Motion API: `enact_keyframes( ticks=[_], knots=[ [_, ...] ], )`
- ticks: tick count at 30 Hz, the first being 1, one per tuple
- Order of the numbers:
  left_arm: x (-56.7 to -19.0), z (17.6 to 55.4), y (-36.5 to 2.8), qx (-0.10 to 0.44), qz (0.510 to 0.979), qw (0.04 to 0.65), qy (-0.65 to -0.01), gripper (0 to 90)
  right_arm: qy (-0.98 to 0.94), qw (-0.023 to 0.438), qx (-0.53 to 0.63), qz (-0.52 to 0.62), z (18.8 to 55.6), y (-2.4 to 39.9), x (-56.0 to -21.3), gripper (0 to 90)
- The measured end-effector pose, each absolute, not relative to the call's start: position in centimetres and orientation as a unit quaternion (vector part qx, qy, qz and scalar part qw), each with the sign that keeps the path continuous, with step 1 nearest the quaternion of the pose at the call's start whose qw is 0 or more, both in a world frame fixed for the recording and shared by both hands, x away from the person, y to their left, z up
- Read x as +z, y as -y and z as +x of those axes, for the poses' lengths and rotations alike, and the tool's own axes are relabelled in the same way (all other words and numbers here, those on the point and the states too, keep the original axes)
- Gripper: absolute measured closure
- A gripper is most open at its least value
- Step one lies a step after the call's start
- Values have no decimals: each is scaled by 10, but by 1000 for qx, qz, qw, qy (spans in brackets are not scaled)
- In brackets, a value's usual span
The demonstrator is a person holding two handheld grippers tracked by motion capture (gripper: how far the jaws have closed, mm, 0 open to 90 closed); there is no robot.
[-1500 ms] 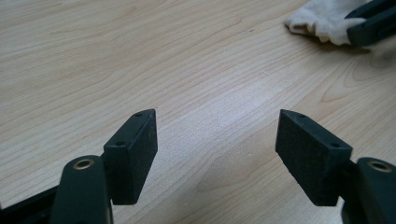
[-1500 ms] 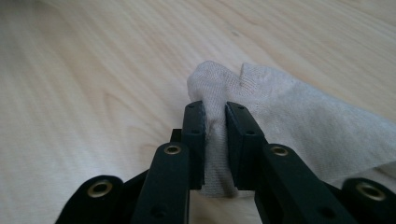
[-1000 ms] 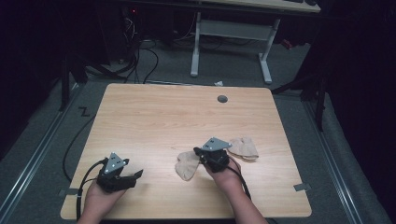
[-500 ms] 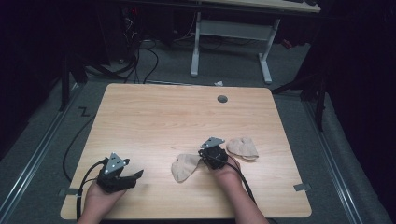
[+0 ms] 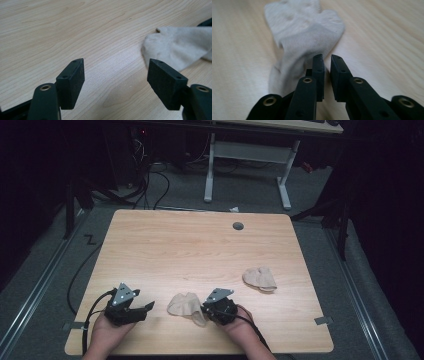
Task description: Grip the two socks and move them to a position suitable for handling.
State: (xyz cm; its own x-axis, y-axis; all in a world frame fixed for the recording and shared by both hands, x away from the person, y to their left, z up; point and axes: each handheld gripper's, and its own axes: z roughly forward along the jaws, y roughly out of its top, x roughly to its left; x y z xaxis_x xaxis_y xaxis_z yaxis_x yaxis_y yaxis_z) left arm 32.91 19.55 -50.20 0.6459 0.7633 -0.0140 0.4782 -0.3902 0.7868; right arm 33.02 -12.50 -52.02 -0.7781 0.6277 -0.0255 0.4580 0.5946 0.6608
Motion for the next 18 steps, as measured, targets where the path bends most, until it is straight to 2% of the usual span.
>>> enact_keyframes(
  ticks=[3,5,8,9,12,13,18],
  knots=[
    [-501,329,-195,178,815,399,-381,307,-889,150,317,295,331,116,-518,790],
    [-501,328,-195,181,816,396,-379,308,-868,187,331,320,336,118,-502,743],
    [-503,330,-194,179,816,396,-380,308,-853,185,368,320,335,114,-487,713],
    [-505,331,-194,178,817,394,-381,308,-852,183,385,305,333,99,-480,687],
    [-505,331,-193,177,818,393,-381,308,-855,157,396,294,333,83,-484,666],
    [-505,330,-193,180,818,394,-380,307,-859,131,398,295,337,68,-493,654],
    [-504,331,-197,181,815,395,-384,308,-878,135,365,278,339,48,-505,615]
  ],
)
